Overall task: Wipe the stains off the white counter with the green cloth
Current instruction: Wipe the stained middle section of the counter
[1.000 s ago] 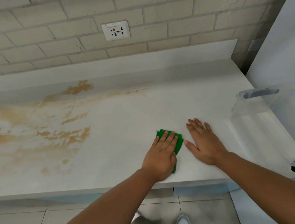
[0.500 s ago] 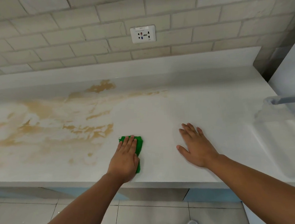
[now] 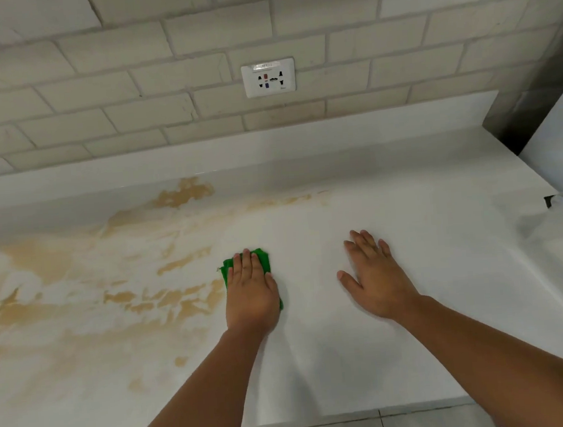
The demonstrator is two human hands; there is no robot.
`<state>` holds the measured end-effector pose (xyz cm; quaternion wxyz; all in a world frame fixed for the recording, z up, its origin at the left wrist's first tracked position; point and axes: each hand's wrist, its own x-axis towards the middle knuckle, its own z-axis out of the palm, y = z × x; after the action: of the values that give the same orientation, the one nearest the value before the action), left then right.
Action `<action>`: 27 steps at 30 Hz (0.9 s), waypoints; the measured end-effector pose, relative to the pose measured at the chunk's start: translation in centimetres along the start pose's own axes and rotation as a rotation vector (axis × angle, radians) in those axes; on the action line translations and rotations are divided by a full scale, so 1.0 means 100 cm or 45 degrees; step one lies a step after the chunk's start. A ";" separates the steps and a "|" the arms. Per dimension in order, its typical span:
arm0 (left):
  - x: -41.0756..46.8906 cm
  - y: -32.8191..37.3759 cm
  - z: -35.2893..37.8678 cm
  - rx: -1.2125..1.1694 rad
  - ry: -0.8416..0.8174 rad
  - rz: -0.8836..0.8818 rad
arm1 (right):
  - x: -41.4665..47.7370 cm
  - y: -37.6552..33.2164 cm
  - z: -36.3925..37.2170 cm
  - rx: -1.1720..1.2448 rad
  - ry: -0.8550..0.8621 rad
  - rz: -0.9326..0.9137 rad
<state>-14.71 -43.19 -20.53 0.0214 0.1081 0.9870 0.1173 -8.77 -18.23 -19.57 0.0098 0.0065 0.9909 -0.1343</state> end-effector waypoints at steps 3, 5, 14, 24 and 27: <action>0.030 -0.006 0.000 0.003 0.026 -0.049 | 0.030 0.014 -0.009 -0.022 0.020 0.020; 0.049 -0.009 0.001 -0.005 0.043 -0.086 | 0.055 0.028 -0.013 -0.019 0.032 0.038; 0.138 -0.030 -0.005 0.016 0.101 -0.231 | 0.130 0.100 -0.029 -0.124 0.066 0.023; 0.202 -0.030 -0.006 0.053 0.068 -0.194 | 0.174 0.135 -0.030 -0.169 0.079 -0.026; 0.216 -0.023 -0.004 0.067 0.062 -0.118 | 0.183 0.144 -0.029 -0.150 0.060 -0.011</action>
<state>-36.34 -40.76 -21.04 0.0000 0.0600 0.9939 0.0929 -26.85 -3.41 -20.97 -0.0136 0.0049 0.9970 -0.0756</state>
